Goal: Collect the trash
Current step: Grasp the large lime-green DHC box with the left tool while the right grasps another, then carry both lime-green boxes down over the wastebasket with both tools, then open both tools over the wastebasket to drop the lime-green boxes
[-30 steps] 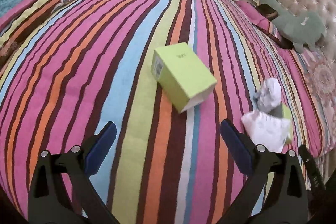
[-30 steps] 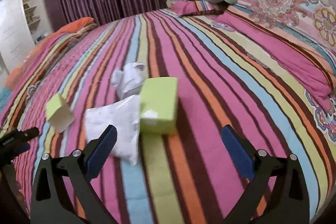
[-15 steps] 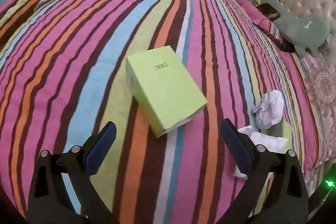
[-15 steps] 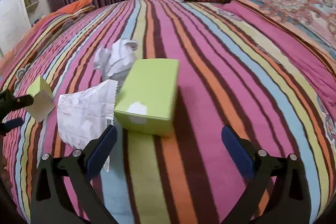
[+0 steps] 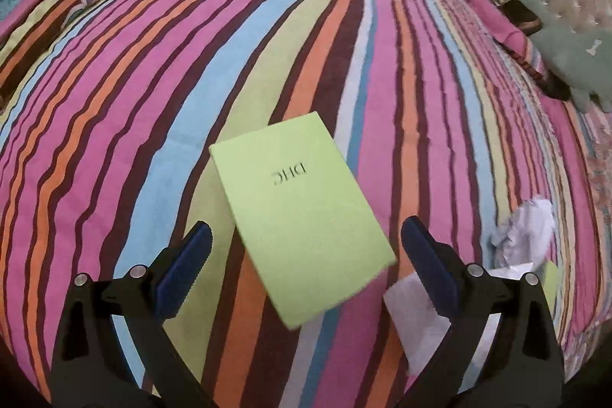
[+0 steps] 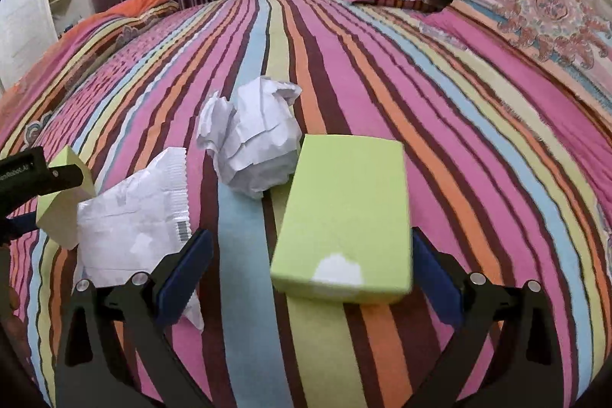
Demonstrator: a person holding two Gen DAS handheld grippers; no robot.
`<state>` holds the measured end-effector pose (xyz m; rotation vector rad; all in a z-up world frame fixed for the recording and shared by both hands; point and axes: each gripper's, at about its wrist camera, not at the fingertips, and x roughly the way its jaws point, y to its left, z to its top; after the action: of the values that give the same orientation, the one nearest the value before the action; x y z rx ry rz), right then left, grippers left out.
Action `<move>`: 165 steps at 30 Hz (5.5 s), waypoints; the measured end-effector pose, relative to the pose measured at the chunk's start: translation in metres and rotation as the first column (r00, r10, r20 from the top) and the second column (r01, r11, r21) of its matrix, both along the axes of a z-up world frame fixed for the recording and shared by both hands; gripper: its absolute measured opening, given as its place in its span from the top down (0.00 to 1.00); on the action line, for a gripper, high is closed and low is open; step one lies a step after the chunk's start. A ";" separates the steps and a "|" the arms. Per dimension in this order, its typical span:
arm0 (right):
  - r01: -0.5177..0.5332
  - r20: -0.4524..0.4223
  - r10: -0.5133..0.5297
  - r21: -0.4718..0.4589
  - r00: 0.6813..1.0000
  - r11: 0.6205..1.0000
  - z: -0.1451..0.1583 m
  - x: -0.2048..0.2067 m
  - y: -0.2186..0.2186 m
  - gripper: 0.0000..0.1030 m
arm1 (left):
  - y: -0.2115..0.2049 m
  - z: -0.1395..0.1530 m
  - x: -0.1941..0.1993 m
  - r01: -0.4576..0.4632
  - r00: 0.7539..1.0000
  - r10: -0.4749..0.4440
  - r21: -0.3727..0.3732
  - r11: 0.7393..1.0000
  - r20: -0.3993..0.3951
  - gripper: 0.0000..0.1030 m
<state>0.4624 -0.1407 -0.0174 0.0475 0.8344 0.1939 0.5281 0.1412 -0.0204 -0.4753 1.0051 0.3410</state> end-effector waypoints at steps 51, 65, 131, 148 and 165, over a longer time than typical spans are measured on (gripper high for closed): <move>-0.187 -0.068 0.211 0.256 0.975 0.948 0.012 -0.214 -0.034 0.47 | -0.048 0.007 -0.278 0.282 0.951 -0.297 0.156 0.947 0.089 0.40; -0.175 -0.131 0.223 0.306 0.966 0.936 -0.003 -0.308 -0.047 0.47 | -0.080 -0.022 -0.414 0.390 0.919 -0.394 0.126 0.912 0.007 0.40; -0.032 -0.766 0.120 0.130 0.632 0.991 -0.197 -0.360 -0.012 0.47 | -0.139 -0.223 -0.434 0.398 0.696 -0.449 -0.219 0.891 -0.561 0.40; -0.023 -0.817 0.048 0.042 0.575 0.999 -0.224 -0.360 -0.005 0.22 | -0.136 -0.259 -0.439 0.345 0.625 -0.423 -0.253 0.904 -0.656 0.21; 0.048 -0.820 0.027 0.066 0.571 0.997 -0.221 -0.358 -0.020 0.17 | -0.133 -0.256 -0.440 0.336 0.646 -0.422 -0.260 0.905 -0.636 0.15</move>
<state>0.1045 -0.1611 -0.2389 0.2375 1.7845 0.1922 0.0878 0.0082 -0.2764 -0.2181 1.8318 0.0569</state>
